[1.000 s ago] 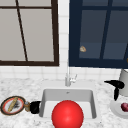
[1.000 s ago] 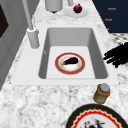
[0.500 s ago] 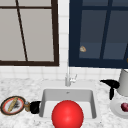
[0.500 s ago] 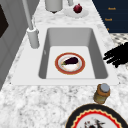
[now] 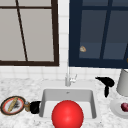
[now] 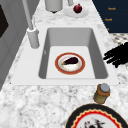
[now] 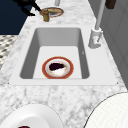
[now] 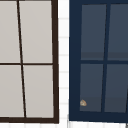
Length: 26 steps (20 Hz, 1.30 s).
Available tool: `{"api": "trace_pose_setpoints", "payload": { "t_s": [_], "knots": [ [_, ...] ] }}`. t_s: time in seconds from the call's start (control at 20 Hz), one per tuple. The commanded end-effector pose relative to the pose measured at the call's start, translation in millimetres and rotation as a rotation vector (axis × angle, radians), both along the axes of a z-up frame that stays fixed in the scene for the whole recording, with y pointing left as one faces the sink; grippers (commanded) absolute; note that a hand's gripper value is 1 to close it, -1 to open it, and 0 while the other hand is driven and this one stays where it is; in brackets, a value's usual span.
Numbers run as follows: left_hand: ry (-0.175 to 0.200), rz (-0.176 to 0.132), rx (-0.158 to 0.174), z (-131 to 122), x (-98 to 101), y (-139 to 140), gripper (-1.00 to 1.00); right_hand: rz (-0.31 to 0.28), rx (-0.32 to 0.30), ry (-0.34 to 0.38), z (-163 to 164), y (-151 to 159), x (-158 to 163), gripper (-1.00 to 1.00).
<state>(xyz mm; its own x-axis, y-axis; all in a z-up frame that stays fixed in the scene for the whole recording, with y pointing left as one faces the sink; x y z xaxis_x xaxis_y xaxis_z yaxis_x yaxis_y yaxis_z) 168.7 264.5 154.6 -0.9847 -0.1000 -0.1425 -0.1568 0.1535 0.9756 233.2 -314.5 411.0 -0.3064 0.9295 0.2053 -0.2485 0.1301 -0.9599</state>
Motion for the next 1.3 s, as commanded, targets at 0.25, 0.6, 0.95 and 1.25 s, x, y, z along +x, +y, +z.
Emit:
{"api": "trace_pose_setpoints", "payload": {
  "t_s": [0.25, 0.6, 0.95, 1.25],
  "knots": [
    [0.000, 0.000, 0.000, 0, 0.0, 0, 0.00, -0.006, -0.138, 0.000, 0, 52, 9, -1.00],
    [0.000, 0.000, 0.000, 0, 0.0, 0, 0.00, -0.010, -0.174, -0.056, 5, 97, 26, -1.00],
    [0.000, 0.000, 0.000, 0, 0.0, 0, 0.00, -0.010, -0.177, -0.045, 8, 145, 48, -1.00],
    [0.000, 0.000, 0.000, 0, 0.0, 0, 0.00, -0.010, -0.184, -0.032, 8, 184, 69, -1.00]
  ]
}}
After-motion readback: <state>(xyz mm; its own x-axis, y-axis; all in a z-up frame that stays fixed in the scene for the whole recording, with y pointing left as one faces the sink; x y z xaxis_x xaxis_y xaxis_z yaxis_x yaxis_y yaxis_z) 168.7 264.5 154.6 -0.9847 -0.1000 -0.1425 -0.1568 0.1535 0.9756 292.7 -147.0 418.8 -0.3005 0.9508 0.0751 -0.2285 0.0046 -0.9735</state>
